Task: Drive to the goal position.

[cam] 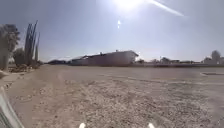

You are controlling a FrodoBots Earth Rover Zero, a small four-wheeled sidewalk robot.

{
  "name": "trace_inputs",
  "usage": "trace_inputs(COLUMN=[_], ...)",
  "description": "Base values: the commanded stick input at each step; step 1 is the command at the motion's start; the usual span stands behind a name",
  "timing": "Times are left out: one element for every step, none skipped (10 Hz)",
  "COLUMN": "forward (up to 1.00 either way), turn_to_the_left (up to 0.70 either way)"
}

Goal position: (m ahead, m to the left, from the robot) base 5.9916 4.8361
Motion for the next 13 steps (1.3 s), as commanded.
trace_inputs(forward=[0.70,0.70,0.70,0.70,0.70,0.70,0.70,0.70,0.70,0.70,0.70,0.70,0.70], turn_to_the_left=[0.00,0.00,0.00,0.00,0.00,0.00,0.00,0.00,0.00,0.00,0.00,0.00,0.00])
